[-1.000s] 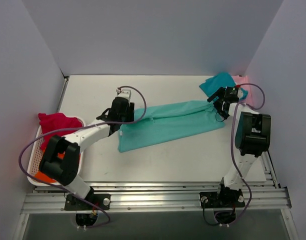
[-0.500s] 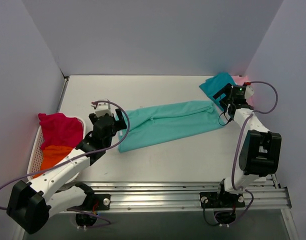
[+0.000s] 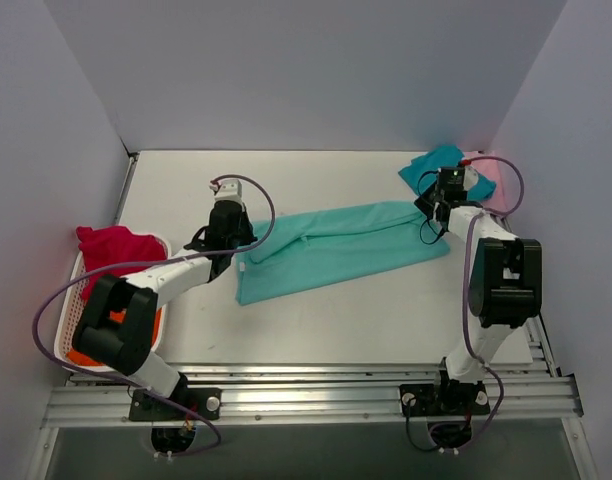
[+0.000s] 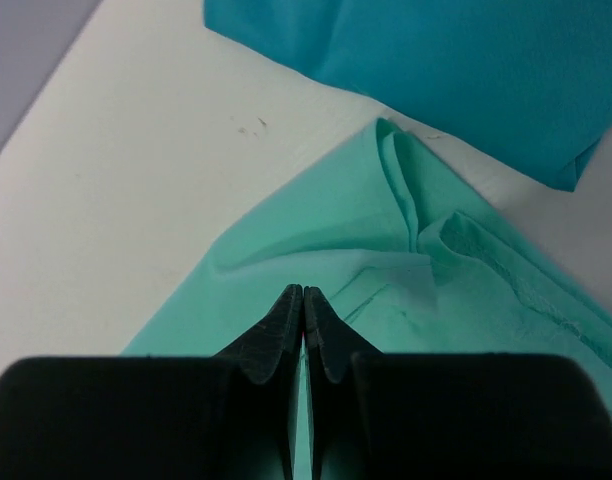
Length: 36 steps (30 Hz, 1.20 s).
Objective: Fold and stack the t-shirts
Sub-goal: Fold the other side of the tshirt into a rectangle
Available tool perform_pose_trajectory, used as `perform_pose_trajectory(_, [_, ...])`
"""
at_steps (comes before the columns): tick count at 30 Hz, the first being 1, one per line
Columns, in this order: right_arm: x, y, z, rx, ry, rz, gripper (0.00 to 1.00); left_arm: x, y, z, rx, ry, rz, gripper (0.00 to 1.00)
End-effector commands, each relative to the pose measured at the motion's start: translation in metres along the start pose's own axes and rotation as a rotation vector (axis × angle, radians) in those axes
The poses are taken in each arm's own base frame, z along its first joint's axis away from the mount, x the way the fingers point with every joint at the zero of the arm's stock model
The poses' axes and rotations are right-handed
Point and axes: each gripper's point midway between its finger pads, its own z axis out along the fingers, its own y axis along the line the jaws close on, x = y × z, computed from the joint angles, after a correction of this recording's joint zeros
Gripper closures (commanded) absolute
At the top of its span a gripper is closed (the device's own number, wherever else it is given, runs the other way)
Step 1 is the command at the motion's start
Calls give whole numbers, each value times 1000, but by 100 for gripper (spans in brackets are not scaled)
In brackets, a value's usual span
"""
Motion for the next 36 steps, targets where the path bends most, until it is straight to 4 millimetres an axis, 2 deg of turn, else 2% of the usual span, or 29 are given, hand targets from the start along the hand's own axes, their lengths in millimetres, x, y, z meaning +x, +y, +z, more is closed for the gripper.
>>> perform_pose_trajectory(1, [7,4,13,-7,19,-7,100,-29,-30,21,131,-56,-48,82])
perform_pose_trajectory(3, [12,0,16,2,22,-6,100,-31,-34,29,142,-54,-47,86])
perform_pose_trajectory(4, [15,-3,18,9,28,-7,100,-21,-34,37,146,-27,-44,86])
perform_pose_trajectory(6, [16,-5,20,14,29,-10,100,-22,-39,44,165,-25,-52,86])
perform_pose_trajectory(7, [17,-6,20,19,31,-12,100,-13,-40,50,172,-1,-52,86])
perform_pose_trajectory(8, [17,-7,20,24,29,-14,100,-16,-42,53,181,-5,-56,86])
perform_pose_trajectory(10, [16,-9,20,29,26,-20,100,-8,-42,63,187,20,-60,86])
perform_pose_trajectory(12, [15,-9,18,33,23,-25,100,-3,-41,72,187,34,-64,85])
perform_pose_trajectory(17, [11,-10,14,40,12,-29,100,3,-26,91,191,68,-99,76])
perform_pose_trajectory(18, [11,-10,14,40,12,-29,100,9,-25,94,200,84,-107,75])
perform_pose_trajectory(19, [11,-11,14,40,12,-31,100,9,-21,96,202,86,-117,75])
perform_pose_trajectory(28, [16,-16,20,56,20,-31,100,26,-30,101,295,127,-149,72])
perform_pose_trajectory(32, [17,-16,21,58,23,-33,100,20,-39,92,344,121,-157,60])
perform_pose_trajectory(35, [19,-17,23,60,27,-34,100,11,-43,84,364,103,-154,36])
perform_pose_trajectory(36, [19,-18,23,62,27,-34,100,10,-43,81,369,100,-154,33])
